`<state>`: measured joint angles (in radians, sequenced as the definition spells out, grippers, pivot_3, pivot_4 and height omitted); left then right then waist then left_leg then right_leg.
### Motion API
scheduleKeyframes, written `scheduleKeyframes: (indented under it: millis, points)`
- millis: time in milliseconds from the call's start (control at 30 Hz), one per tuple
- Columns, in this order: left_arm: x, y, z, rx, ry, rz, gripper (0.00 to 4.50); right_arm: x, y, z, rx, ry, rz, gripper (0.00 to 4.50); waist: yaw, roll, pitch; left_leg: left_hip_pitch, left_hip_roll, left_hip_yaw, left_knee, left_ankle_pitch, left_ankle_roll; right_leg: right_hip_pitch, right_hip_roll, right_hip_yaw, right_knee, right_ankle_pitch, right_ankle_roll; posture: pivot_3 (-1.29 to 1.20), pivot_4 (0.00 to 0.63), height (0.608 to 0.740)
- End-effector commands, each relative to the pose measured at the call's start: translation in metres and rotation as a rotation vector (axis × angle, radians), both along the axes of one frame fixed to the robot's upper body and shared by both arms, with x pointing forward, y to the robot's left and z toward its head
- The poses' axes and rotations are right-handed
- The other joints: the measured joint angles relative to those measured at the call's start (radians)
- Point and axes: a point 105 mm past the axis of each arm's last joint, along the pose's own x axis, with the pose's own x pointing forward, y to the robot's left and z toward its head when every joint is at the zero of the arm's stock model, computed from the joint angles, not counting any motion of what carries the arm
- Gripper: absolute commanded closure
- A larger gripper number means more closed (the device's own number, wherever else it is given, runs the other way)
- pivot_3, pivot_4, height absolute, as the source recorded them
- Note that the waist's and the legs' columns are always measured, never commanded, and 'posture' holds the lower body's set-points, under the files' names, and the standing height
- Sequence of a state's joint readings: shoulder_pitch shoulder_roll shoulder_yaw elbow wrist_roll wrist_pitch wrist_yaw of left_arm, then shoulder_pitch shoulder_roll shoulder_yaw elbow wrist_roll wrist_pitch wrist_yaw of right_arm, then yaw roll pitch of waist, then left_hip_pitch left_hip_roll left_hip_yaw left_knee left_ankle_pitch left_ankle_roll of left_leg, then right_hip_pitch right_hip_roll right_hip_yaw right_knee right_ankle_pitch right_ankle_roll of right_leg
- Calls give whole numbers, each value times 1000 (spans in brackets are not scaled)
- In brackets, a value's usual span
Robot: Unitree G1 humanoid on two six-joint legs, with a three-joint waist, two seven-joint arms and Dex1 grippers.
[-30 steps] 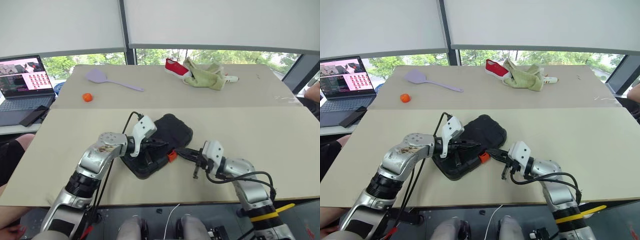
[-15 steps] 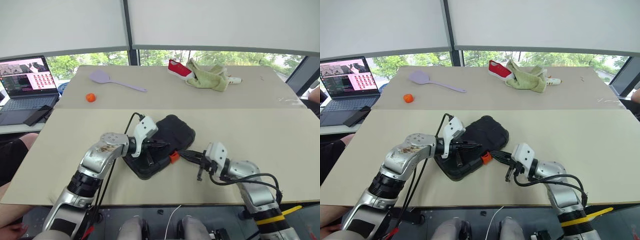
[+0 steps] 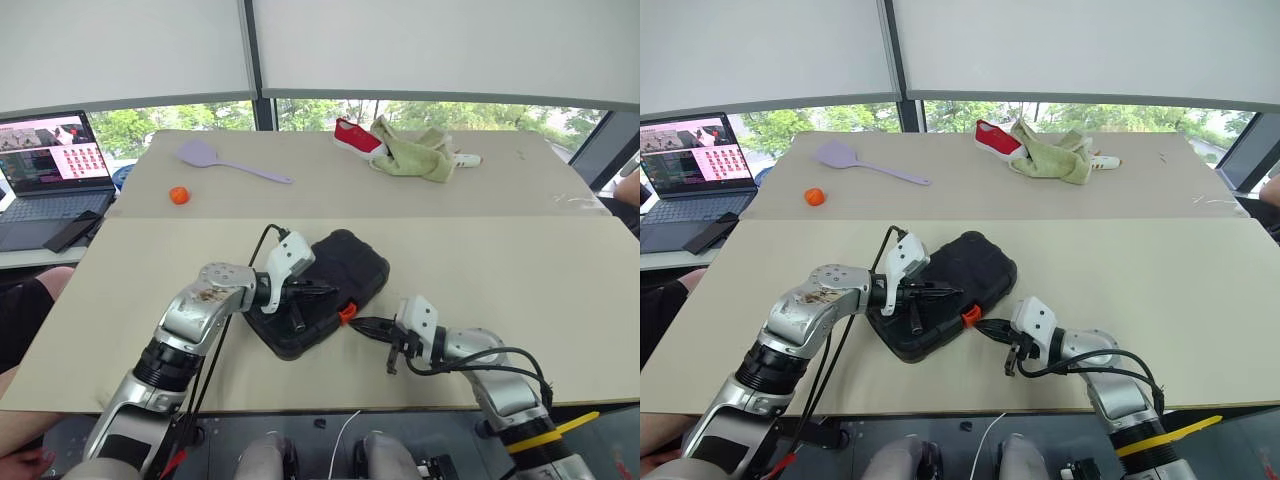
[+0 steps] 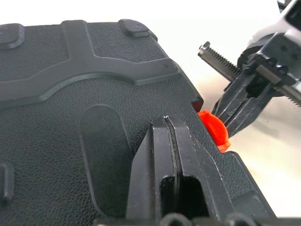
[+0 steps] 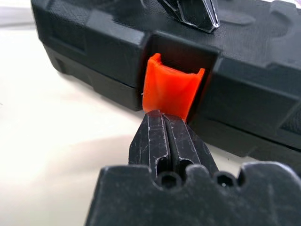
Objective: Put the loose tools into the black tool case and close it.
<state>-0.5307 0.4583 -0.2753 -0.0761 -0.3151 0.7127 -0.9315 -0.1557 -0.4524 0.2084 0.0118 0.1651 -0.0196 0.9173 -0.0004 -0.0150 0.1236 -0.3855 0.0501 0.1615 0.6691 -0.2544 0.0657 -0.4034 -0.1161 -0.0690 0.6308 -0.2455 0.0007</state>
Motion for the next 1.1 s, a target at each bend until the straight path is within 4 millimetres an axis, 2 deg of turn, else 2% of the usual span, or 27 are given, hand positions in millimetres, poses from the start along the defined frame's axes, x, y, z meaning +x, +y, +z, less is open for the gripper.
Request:
scheduleKeyframes:
  millis: [33, 200, 267, 333, 400, 433, 500, 567, 600, 633, 667, 767, 800, 867, 933, 1000, 1100]
  points:
    - [-15, 16, -63, 149, 195, 38, 4500, 8, 9, 20, 33, -96, 15, 4437, -1, 0, 0, 0, 0, 0, 0, 0, 0, 0, 0, 0, 0, 0, 0, 0, 150, 740]
    - [-18, 19, -54, 71, 145, 33, 4500, 9, 7, 24, 54, -111, 16, 4437, -6, 0, 0, 0, 0, 0, -1, 0, 0, -1, 0, 1, -1, 0, 0, 0, 150, 740]
    - [-17, 24, -42, 2, 86, 40, 4500, 7, -1, 27, 67, -103, 6, 4437, -11, 1, 0, -1, 0, 0, -2, 0, -1, -1, -1, 1, -1, 0, 0, 0, 150, 740]
    - [-17, 32, -21, -109, 5, 41, 4500, 1, -14, 32, 86, -74, -4, 4437, -13, 3, 2, -2, 0, 1, -4, 1, -2, 0, -2, 1, -1, 1, 1, 0, 150, 740]
    - [-31, 42, 3, -207, -44, -15, 3964, -6, -27, 38, 91, -73, -8, 3888, -15, 3, 2, -4, 0, 1, -7, 2, -2, -2, -3, 1, -1, 1, 0, 0, 150, 740]
    - [-33, 47, 13, -236, -97, -11, 3846, -9, -32, 41, 79, -84, -6, 3760, -16, 3, 3, -4, 0, 1, -7, 2, -2, -3, -3, 1, -1, 1, 0, 0, 150, 740]
    - [-33, 83, 27, -192, -241, 75, 2980, -15, -55, 48, 53, -104, -19, 2969, -15, 3, 6, -4, 0, 1, -10, 2, -4, -3, -2, 0, -2, -1, -1, 0, 150, 740]
    - [-36, 109, 32, -140, -292, 152, 2259, -18, -72, 53, 24, -128, -35, 2342, -13, 1, 12, -6, 1, 0, -10, 2, -3, -5, -1, -1, -2, -2, -2, 0, 150, 740]
    - [-38, 131, 31, -125, -277, 235, 1779, -16, -85, 55, -5, -145, -64, 1885, -12, 0, 14, -7, 1, 0, -10, 3, -1, -6, -1, -1, -2, -2, -2, 0, 150, 740]
    - [-40, 145, 31, -115, -267, 293, 1522, -14, -96, 57, -26, -157, -84, 1645, -12, -1, 16, -8, 1, 0, -10, 4, 0, -7, 0, -1, -2, -2, -2, 0, 150, 740]
    - [-48, 168, 30, -87, -305, 343, 1162, -10, -113, 59, -63, -169, -119, 1320, -13, -2, 16, -12, 1, 0, -10, 4, 1, -11, 0, -1, -2, -2, -2, 0, 150, 740]
    - [-67, 211, 17, 42, -367, 445, 53, -3, -145, 60, -120, -191, -169, 278, -13, -4, 18, -18, 0, 3, -9, 6, -1, -18, -1, -3, -2, -1, -1, 0, 150, 740]
    - [-70, 218, 13, 69, -369, 466, 0, -2, -149, 60, -128, -198, -170, 19, -12, -4, 19, -18, -1, 4, -8, 7, -4, -18, -1, -5, -3, -1, 0, 0, 150, 740]
    - [-80, 235, -1, 126, -349, 525, 0, -2, -154, 59, -142, -224, -136, 19, -8, -6, 20, -19, -1, 4, -8, 7, -3, -18, -1, -7, -4, -1, 0, 0, 150, 740]
    - [-86, 242, -9, 163, -350, 556, 0, 0, -160, 56, -141, -204, -130, 19, -3, -6, 21, -19, -1, 3, -9, 6, -2, -18, -1, -8, -5, -1, 0, 0, 150, 740]
    - [-90, 243, -13, 172, -365, 572, 0, 3, -165, 55, -118, -170, -143, 19, 0, -6, 22, -20, -1, 3, -9, 4, 2, -18, -3, -8, -5, -1, 0, 0, 150, 740]
    - [-93, 240, -15, 165, -375, 576, 0, -1, -164, 46, -203, -188, -66, 19, 2, -6, 22, -20, -1, 3, -9, 3, -1, -18, -6, -8, -5, -1, 0, 0, 150, 740]
